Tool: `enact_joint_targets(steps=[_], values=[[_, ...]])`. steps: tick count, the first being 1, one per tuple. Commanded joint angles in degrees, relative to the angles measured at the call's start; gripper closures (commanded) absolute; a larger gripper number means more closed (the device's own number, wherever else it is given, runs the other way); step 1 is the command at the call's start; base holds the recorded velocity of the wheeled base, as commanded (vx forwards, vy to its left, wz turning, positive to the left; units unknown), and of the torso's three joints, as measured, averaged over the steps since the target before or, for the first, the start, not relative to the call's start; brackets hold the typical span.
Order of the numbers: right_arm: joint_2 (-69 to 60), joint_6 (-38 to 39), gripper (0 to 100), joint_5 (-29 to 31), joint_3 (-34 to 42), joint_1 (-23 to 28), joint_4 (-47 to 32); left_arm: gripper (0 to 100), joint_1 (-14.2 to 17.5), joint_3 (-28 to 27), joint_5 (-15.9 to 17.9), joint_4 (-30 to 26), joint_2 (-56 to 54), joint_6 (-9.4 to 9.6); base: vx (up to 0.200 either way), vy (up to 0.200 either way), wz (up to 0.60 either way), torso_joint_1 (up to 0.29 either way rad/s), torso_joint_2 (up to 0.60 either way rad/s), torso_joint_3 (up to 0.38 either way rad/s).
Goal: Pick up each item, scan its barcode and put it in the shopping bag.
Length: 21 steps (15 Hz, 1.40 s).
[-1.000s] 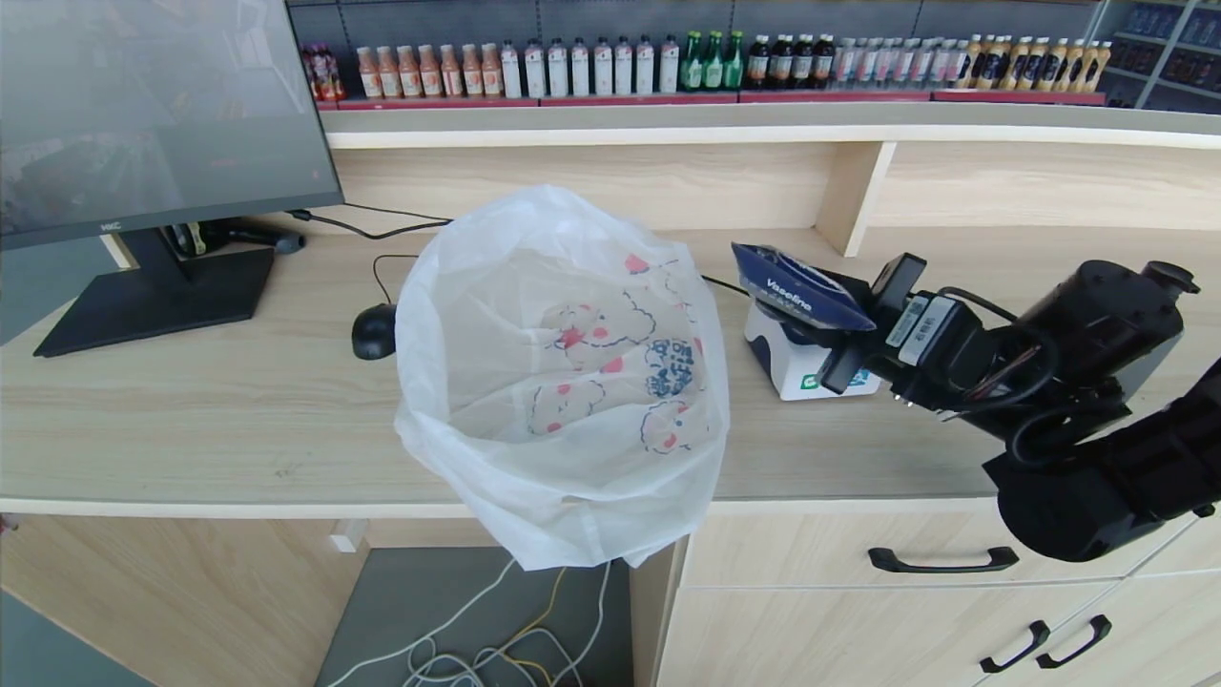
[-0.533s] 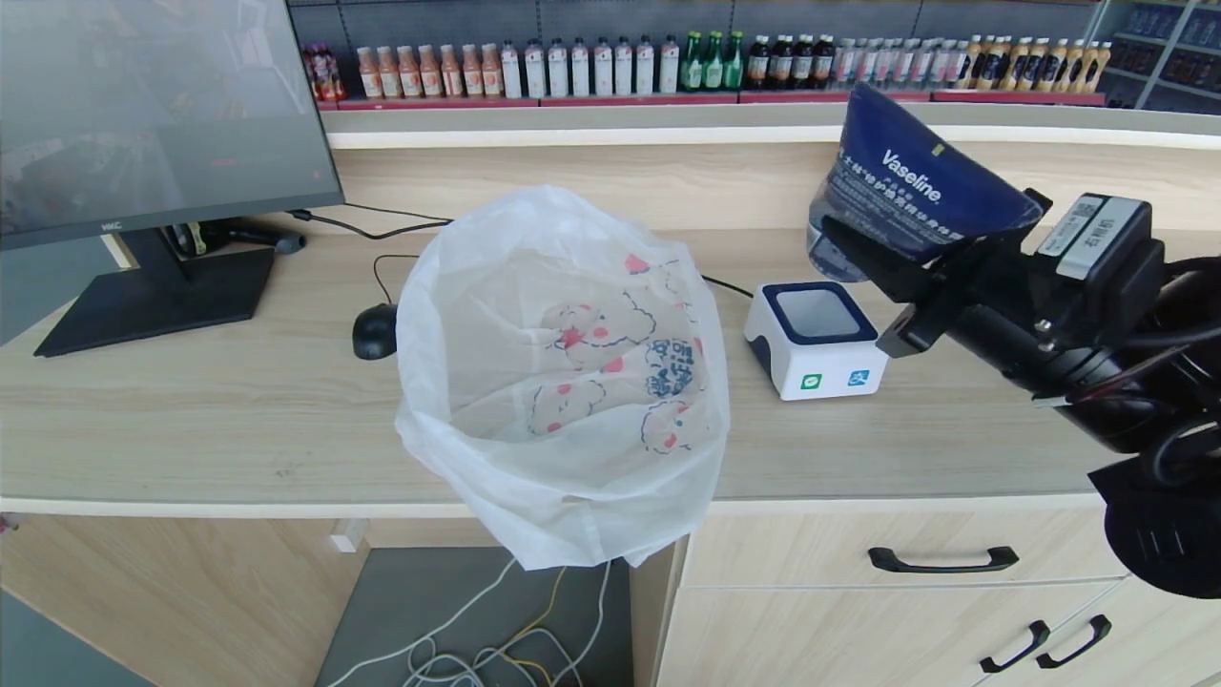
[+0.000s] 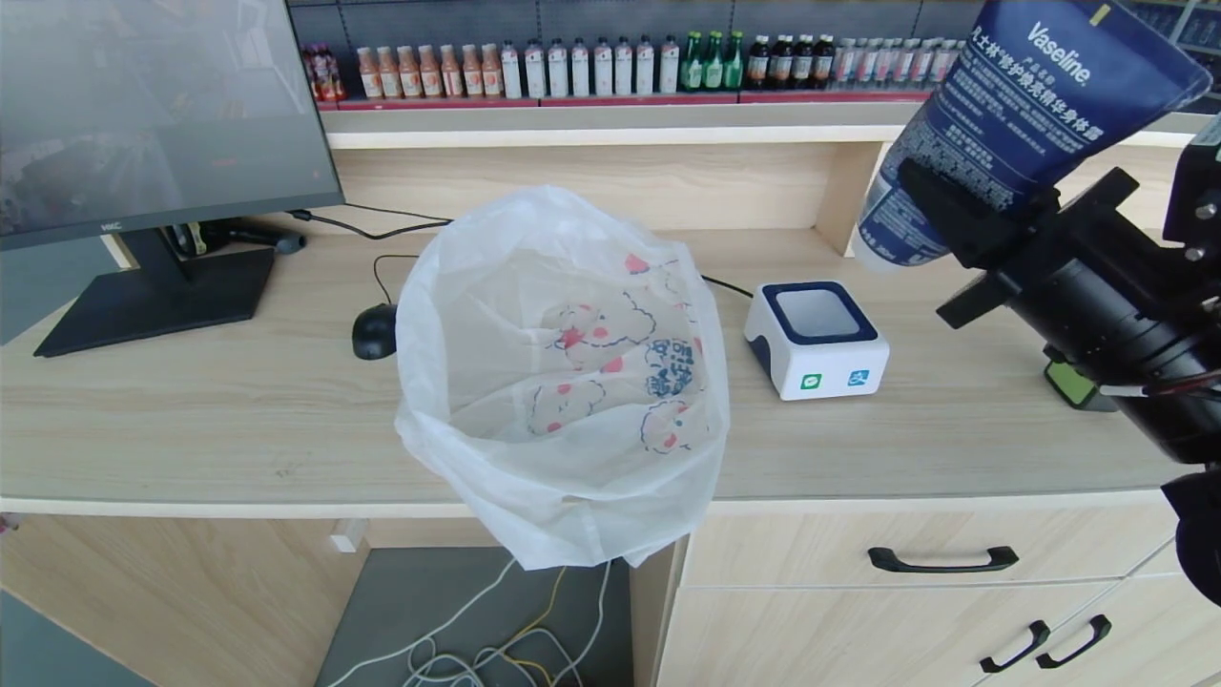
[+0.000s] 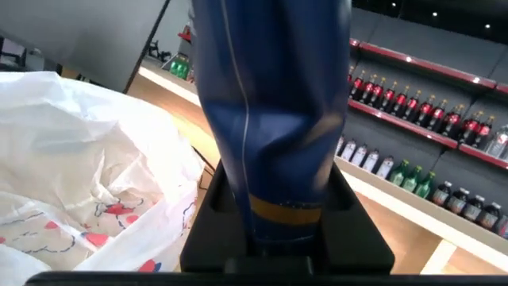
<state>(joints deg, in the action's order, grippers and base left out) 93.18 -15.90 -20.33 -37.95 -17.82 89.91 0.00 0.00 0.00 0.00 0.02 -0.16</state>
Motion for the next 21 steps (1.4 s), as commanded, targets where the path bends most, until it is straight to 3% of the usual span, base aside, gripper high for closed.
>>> enact_joint_targets(steps=[1,3,7,11,21], values=[[-1.78,2.54,100,2.84,2.18,-0.02,0.09,0,0.00,0.00,0.00,0.00,-0.02,-0.02,0.000,0.000,0.00,0.000,0.00,0.000],[-3.54,5.96,100,9.44,6.31,-0.28,0.09,0,0.00,0.00,0.00,0.00,-0.02,0.07,0.000,0.000,0.00,0.000,0.00,0.000],[-3.01,13.08,100,21.83,6.13,-4.06,0.09,0,0.00,0.00,0.00,0.00,-0.02,-0.02,0.000,0.000,0.00,0.000,0.00,0.000],[-1.95,12.91,100,22.62,5.34,-5.64,0.09,0,0.00,0.00,0.00,0.00,-0.02,-0.02,0.000,0.000,0.00,0.000,0.00,0.000],[-1.08,13.44,100,22.27,6.92,-6.17,0.09,0,0.00,0.00,0.00,0.00,-0.02,-0.19,0.000,0.200,0.00,0.003,0.00,0.002]])
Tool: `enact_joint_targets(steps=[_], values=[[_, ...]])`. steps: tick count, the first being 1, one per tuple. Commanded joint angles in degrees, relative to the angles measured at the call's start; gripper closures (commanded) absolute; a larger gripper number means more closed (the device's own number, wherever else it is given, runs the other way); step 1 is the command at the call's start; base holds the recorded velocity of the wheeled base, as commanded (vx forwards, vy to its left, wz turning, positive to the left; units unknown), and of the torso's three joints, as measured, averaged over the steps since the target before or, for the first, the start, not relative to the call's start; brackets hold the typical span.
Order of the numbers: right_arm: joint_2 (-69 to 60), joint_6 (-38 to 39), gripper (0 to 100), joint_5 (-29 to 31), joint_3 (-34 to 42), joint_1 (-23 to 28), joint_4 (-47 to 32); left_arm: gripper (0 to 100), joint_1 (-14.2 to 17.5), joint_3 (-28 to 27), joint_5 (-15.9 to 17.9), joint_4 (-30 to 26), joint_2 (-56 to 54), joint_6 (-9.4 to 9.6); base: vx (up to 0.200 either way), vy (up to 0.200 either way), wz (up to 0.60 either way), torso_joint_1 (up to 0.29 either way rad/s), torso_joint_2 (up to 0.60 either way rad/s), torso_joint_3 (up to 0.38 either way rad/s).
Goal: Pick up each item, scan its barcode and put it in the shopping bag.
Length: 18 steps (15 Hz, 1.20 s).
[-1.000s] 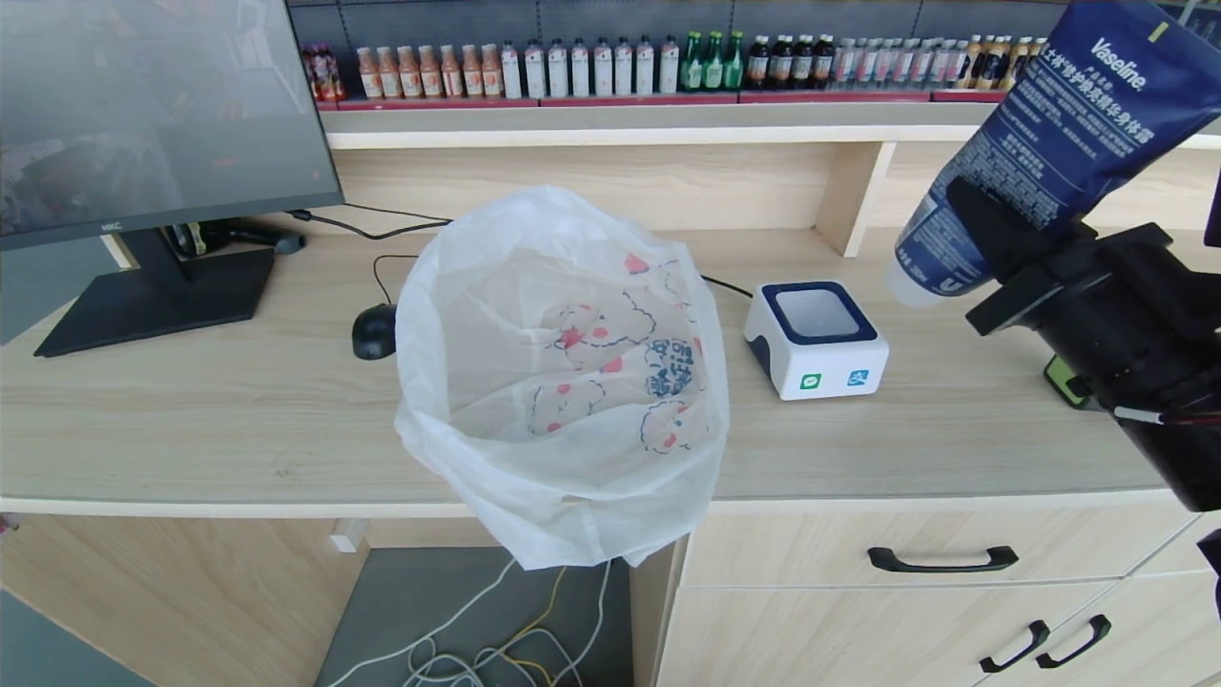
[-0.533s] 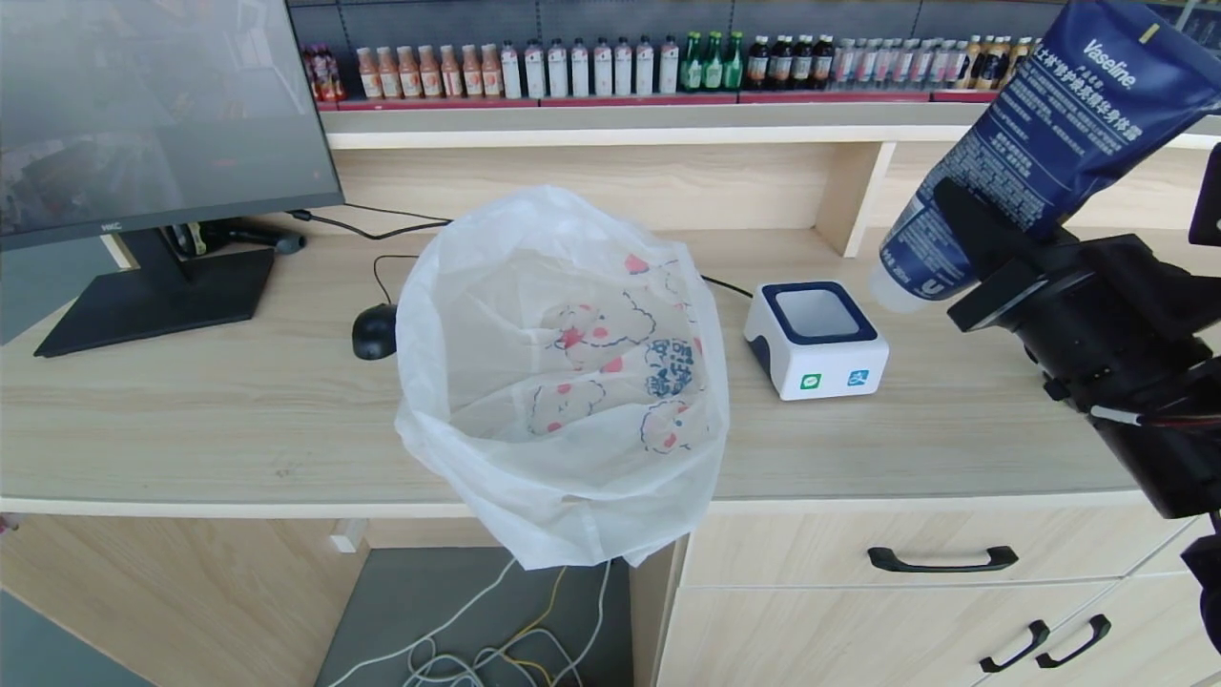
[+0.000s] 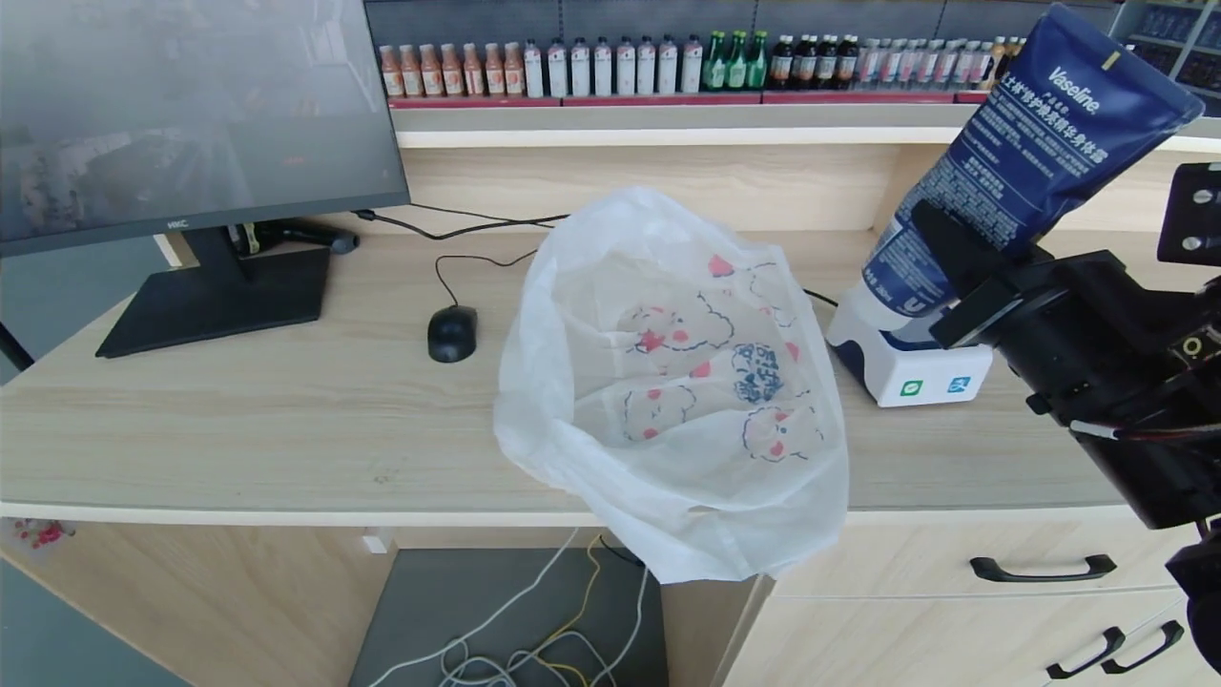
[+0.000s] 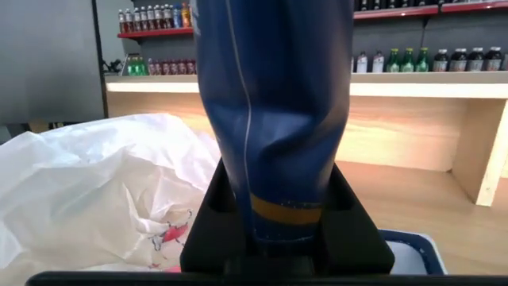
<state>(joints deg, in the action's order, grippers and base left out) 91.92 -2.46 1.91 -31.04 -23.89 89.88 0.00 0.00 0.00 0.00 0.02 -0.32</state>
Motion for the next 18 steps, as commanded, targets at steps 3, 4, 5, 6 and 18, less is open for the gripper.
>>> enact_joint_targets(steps=[3,4,5,6,18], values=[[0.81,0.00,100,0.02,-0.52,-0.80,0.12,0,0.00,0.00,0.00,0.00,-0.02,-0.03,0.000,0.200,0.00,-0.004,0.01,0.004],[1.33,0.00,100,0.02,-0.95,-0.80,0.12,0,0.00,0.00,0.00,0.00,-0.02,-0.03,0.000,0.200,0.00,-0.002,0.01,0.007],[1.77,0.00,100,0.02,-1.13,-0.89,0.12,0,0.00,0.00,0.00,0.00,-0.02,-0.03,0.000,0.200,0.00,-0.007,0.00,-0.002],[1.95,0.00,100,0.02,-1.22,-0.89,0.12,0,0.00,0.00,0.00,0.00,-0.02,0.05,0.000,0.000,0.00,0.000,0.00,0.000],[11.97,0.00,100,-0.07,-7.55,-4.85,0.12,0,0.00,0.00,0.00,0.00,-0.02,0.14,0.000,0.000,0.00,0.000,0.00,0.000]])
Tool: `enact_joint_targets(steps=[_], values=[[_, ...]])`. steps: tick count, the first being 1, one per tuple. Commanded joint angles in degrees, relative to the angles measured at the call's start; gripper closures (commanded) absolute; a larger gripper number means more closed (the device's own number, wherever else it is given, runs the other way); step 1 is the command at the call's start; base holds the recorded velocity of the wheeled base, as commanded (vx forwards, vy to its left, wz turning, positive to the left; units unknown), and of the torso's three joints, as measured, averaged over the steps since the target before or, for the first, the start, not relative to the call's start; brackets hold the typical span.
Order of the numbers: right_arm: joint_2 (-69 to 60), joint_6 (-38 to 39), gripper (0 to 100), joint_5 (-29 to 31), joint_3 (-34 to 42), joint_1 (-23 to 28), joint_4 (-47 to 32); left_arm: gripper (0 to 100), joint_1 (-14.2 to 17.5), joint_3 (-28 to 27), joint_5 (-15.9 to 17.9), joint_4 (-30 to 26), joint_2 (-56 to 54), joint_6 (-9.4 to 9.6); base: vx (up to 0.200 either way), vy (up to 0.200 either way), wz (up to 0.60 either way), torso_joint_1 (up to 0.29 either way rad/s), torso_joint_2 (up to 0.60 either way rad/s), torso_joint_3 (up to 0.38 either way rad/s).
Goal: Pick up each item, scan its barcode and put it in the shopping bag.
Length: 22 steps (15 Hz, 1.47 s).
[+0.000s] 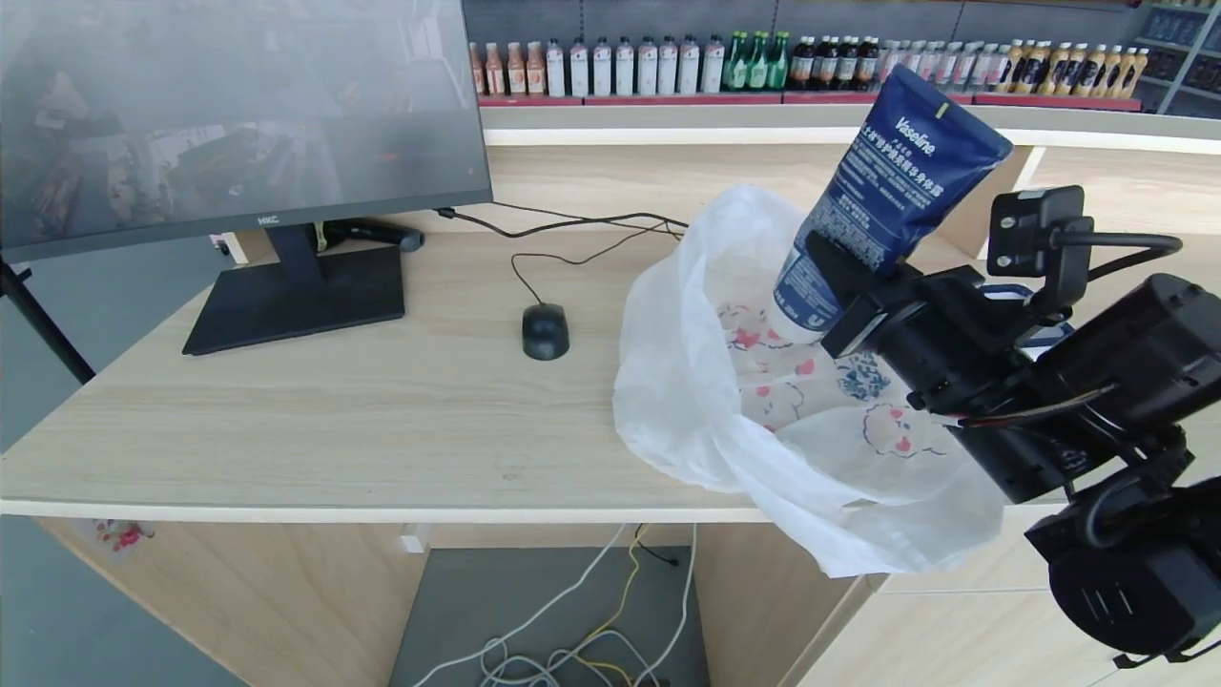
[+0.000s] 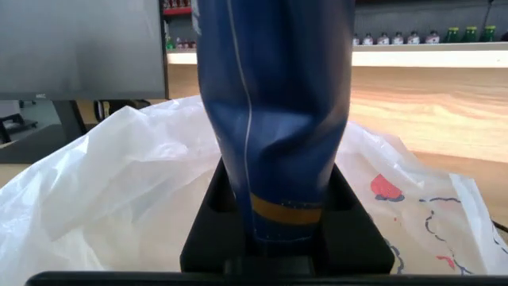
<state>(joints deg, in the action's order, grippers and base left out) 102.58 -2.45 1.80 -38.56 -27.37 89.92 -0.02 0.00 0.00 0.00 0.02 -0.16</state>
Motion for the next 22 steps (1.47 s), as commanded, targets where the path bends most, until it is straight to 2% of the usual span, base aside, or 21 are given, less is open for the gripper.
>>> enact_joint_targets(steps=[1,22], values=[[1.74,-0.01,100,-0.13,-0.03,-2.16,0.08,0,0.02,0.00,0.00,0.00,-0.02,-0.02,0.000,0.000,0.00,0.000,0.00,0.000],[10.62,-1.24,100,-2.07,-0.90,-1.55,0.08,0,0.02,0.00,0.00,0.00,-0.02,-0.02,0.000,0.000,0.00,0.000,0.00,0.000]])
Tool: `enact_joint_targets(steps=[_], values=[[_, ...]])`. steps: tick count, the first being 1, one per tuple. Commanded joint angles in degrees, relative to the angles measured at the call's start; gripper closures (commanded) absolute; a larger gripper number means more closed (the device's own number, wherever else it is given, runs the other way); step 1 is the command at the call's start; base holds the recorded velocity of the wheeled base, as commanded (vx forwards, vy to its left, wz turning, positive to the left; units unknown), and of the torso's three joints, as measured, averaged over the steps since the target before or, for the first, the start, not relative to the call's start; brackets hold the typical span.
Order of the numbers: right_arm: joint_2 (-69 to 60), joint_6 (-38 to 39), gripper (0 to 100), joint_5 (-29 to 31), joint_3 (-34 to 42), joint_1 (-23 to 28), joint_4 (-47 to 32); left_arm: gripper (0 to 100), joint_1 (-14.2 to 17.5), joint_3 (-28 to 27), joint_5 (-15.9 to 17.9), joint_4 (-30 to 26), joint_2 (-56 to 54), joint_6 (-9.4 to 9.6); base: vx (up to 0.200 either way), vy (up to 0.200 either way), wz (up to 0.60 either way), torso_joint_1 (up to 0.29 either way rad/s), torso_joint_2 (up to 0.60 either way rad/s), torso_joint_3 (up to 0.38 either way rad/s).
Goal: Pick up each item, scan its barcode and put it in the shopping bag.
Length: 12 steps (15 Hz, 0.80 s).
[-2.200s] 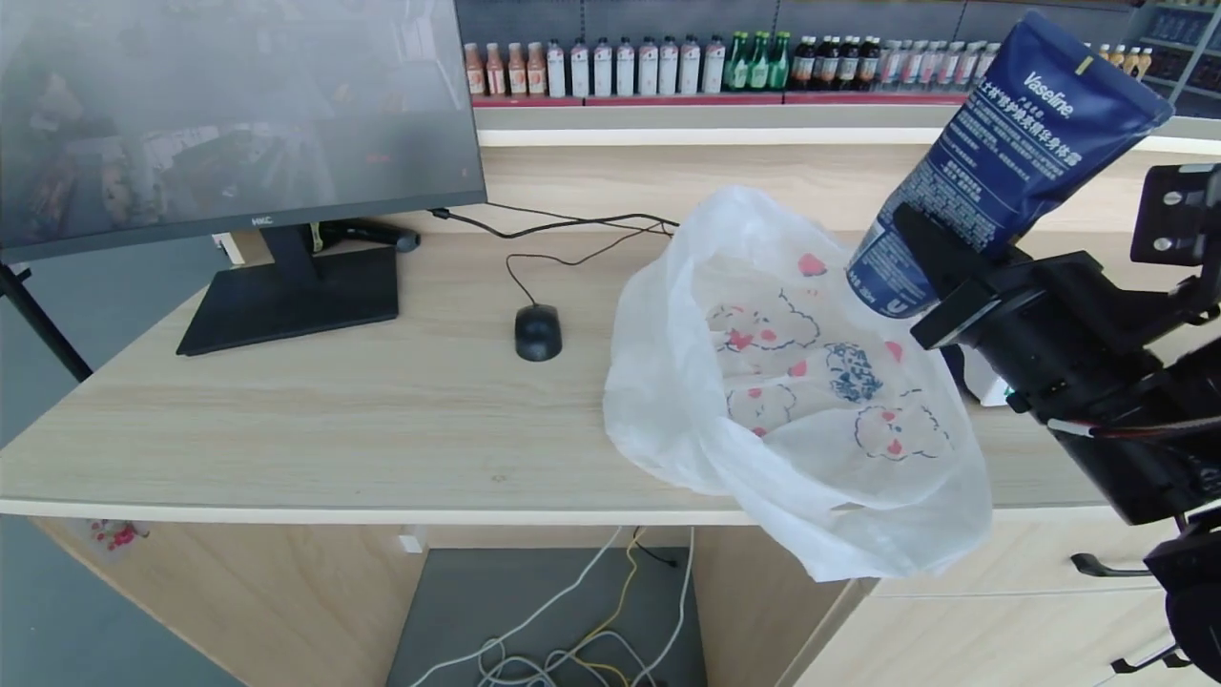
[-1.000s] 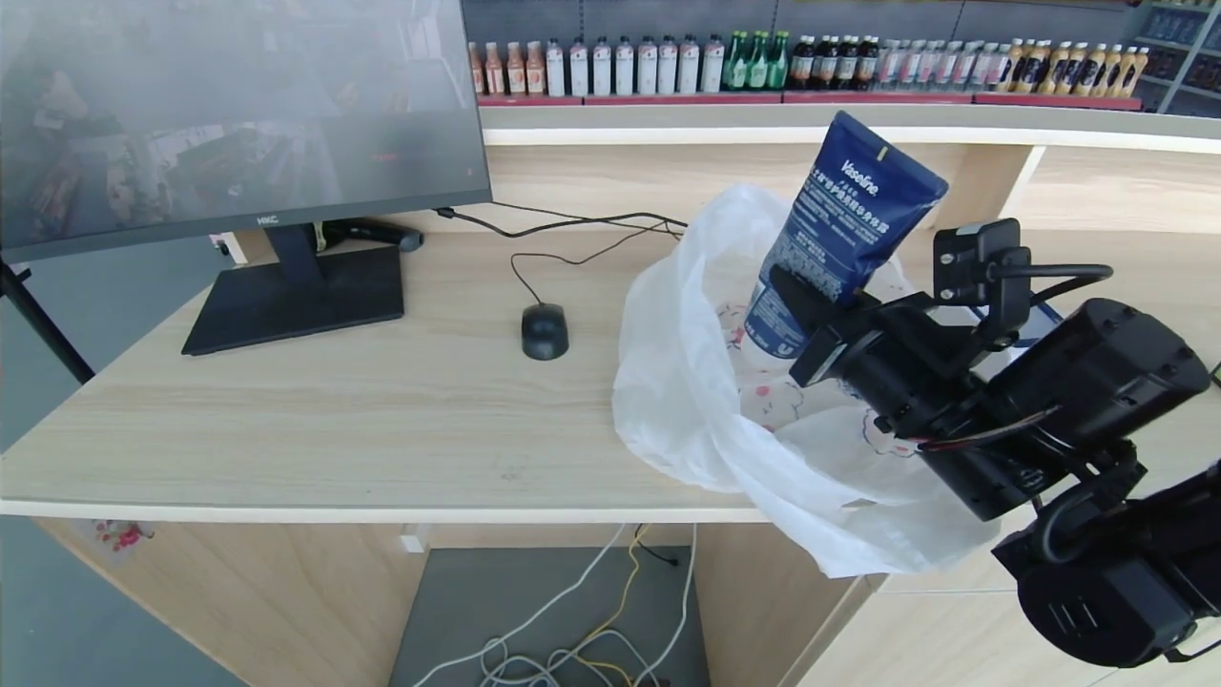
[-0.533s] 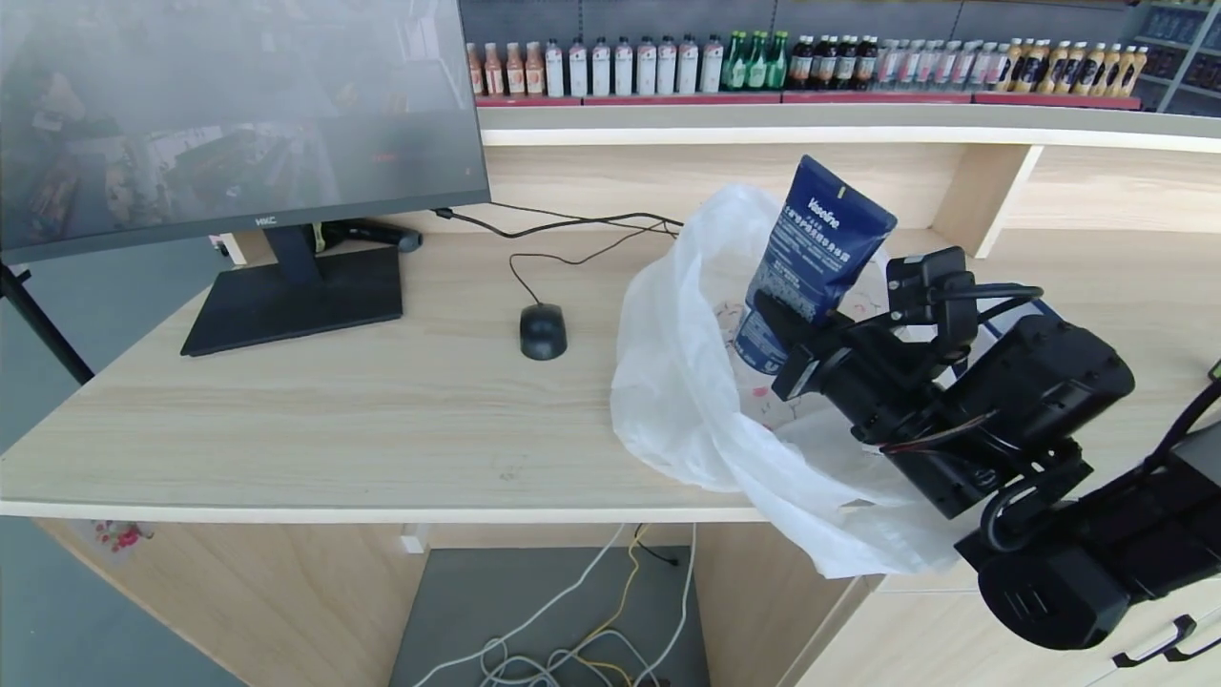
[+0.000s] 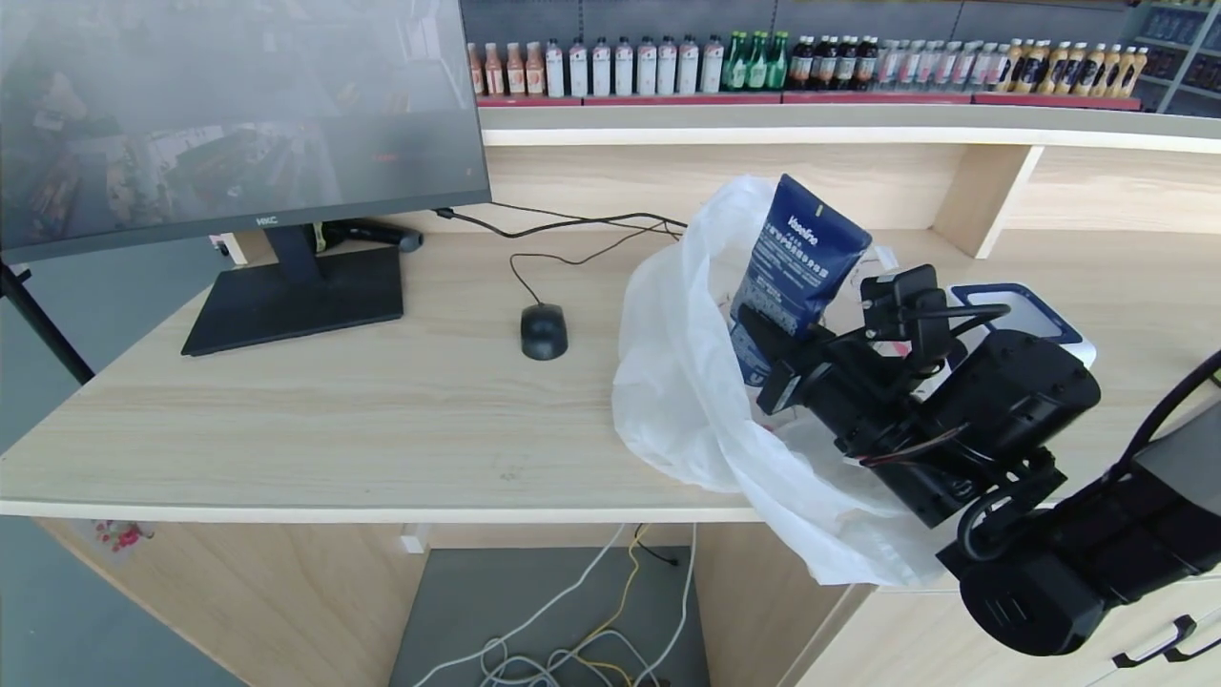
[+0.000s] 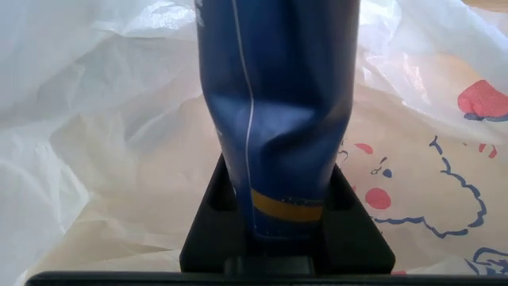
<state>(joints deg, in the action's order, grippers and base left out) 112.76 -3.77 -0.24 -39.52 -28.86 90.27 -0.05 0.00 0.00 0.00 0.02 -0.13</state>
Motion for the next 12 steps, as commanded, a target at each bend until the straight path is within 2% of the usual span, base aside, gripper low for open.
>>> enact_joint_targets(steps=[1,12], values=[[0.44,-0.01,100,-0.02,0.06,-0.06,-0.27,0,0.05,0.00,0.00,0.00,-0.02,-0.04,0.000,0.000,0.00,0.000,0.00,0.000],[1.67,0.16,100,-0.02,-0.20,-0.06,-0.27,0,0.05,0.00,0.00,0.00,-0.02,-0.04,0.000,0.000,0.00,0.000,0.00,0.000]])
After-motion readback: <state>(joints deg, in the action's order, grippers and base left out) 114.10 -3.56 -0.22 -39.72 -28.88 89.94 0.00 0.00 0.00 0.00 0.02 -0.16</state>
